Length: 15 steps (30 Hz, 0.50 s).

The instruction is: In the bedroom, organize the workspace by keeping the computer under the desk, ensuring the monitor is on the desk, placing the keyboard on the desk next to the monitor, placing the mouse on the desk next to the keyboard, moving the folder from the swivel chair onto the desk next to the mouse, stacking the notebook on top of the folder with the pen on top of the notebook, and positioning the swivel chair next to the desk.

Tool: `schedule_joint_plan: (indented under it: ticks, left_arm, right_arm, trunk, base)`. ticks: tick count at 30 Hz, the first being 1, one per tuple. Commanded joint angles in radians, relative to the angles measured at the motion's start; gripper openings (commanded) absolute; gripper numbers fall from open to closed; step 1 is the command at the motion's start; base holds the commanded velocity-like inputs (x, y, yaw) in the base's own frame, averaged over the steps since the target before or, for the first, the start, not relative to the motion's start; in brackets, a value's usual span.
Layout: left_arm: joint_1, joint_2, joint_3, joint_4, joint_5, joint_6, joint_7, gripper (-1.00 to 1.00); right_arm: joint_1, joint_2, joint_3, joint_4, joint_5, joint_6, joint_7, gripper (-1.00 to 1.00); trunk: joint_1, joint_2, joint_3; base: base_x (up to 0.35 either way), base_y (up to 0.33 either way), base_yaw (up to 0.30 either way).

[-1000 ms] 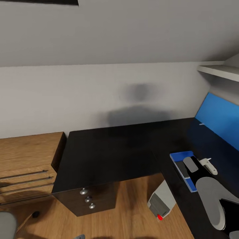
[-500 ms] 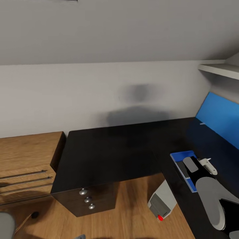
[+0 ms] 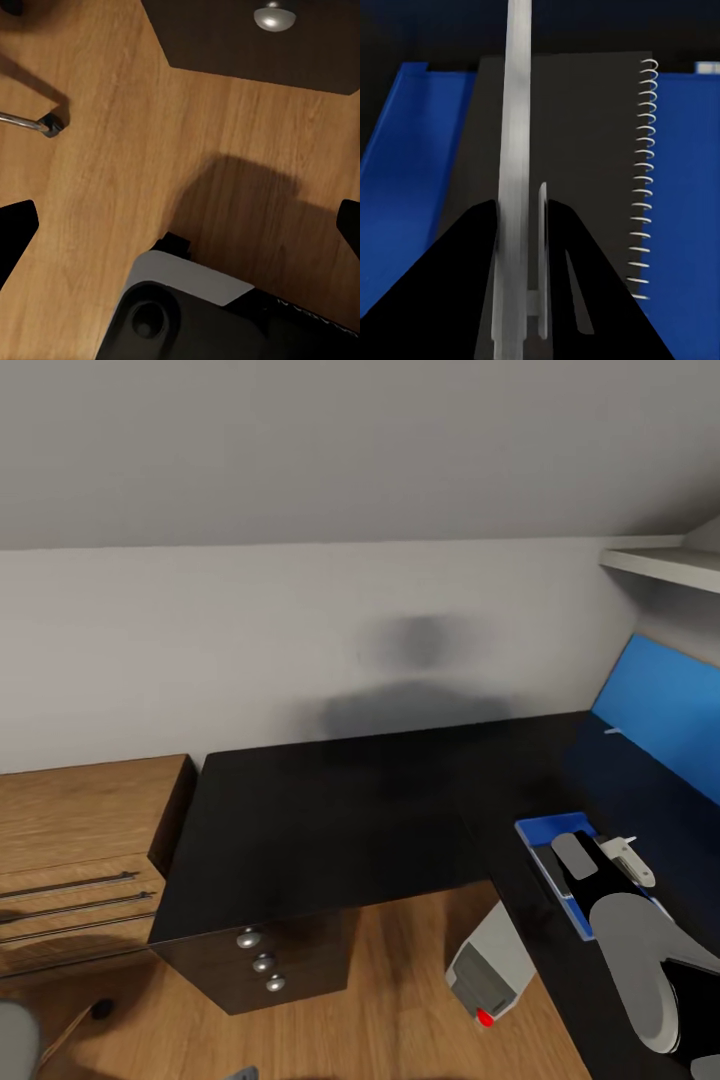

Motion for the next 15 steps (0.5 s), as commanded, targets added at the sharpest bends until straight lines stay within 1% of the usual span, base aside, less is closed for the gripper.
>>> schedule_joint_plan:
  ticks: [1, 4, 15]
  left_arm:
    - [-0.001, 0.001, -0.006, -0.001, 0.010, -0.006, 0.006, 1.00]
    - [-0.001, 0.001, -0.006, -0.001, 0.010, -0.006, 0.006, 1.00]
    - [-0.001, 0.001, -0.006, -0.001, 0.009, -0.006, 0.006, 1.00]
  right_arm:
    - [-0.001, 0.000, 0.000, 0.000, -0.011, -0.010, 0.001, -1.00]
    - [-0.001, 0.000, 0.000, 0.000, -0.011, -0.010, 0.001, -1.00]
    - [-0.001, 0.000, 0.000, 0.000, -0.011, -0.011, 0.001, -1.00]
  trunk:
    - [0.004, -0.008, -0.004]
    - [0.016, -0.029, -0.014]
    - [0.016, -0.029, -0.014]
  base:
    - [0.000, 0.000, 0.000]
    - [0.000, 0.000, 0.000]
    - [0.000, 0.000, 0.000]
